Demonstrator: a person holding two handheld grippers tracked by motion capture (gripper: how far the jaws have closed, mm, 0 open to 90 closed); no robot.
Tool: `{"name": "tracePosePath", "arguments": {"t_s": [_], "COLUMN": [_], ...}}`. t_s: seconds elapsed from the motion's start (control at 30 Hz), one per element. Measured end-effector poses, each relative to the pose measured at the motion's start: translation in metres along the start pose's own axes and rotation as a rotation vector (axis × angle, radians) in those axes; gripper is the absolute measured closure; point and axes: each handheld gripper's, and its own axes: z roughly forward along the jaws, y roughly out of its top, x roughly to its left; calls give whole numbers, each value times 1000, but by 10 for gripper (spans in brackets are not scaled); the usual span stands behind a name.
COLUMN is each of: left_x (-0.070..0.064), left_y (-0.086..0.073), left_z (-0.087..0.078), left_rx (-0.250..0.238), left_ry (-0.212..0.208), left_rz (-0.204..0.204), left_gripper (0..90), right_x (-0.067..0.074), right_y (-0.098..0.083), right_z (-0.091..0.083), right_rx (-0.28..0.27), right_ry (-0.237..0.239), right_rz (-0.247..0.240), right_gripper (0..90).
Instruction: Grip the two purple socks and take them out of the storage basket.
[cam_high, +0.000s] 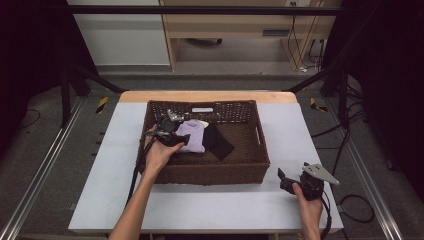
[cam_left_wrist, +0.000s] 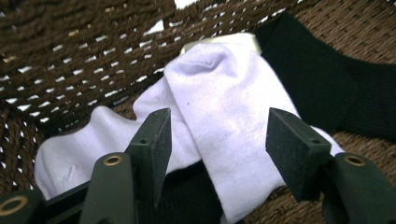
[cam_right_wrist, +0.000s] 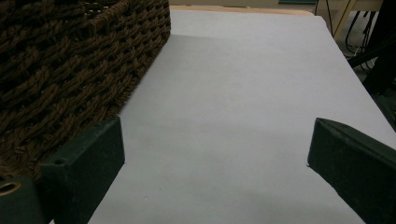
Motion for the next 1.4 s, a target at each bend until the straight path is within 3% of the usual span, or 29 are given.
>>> {"name": "tracePosePath", "arguments": {"t_s": [0.27, 0.5, 0.67, 0.77, 0.83, 1.03, 1.1, 1.27, 1.3, 1.33, 1.37, 1.4], "left_x": [-1, -3, -3, -3, -5, -6, -5, -2, -3, -2, -2, -2], "left_y": [-3, -7, -7, -7, -7, -6, -4, -3, -3, -3, -3, -4], "left_z": [11, 18, 20, 21, 20, 15, 12, 6, 6, 8, 10, 13], "left_rx": [65, 136, 188, 216, 230, 204, 178, 140, 139, 106, 99, 110], "left_ry": [-11, -38, -64, -72, -76, -89, -91, -101, -87, -70, -76, -89], "left_rz": [34, 40, 24, 21, 21, 30, 9, -10, -3, 7, 14, 10], "left_gripper": [397, 422, 529, 666, 707, 868, 896, 897, 895, 852, 684, 602], "right_x": [0, -1, -1, -1, -1, -2, -2, -2, -2, -2, -2, -2], "right_y": [0, 0, 0, 0, 0, 0, 0, 0, 0, 0, 0, 0], "right_z": [0, -1, 0, 0, 0, 0, 0, 0, 0, 0, 0, 0], "right_rx": [1, -1, 2, 3, 6, 0, 2, 10, 9, 6, 3, 3], "right_ry": [2, 1, 5, 5, 3, 3, 8, 9, 6, 5, 3, 4], "right_rz": [6, 13, 11, 9, 8, 22, 23, 22, 19, 21, 22, 24], "right_gripper": [42, 41, 41, 41, 41, 40, 40, 40, 40, 40, 40, 40]}}
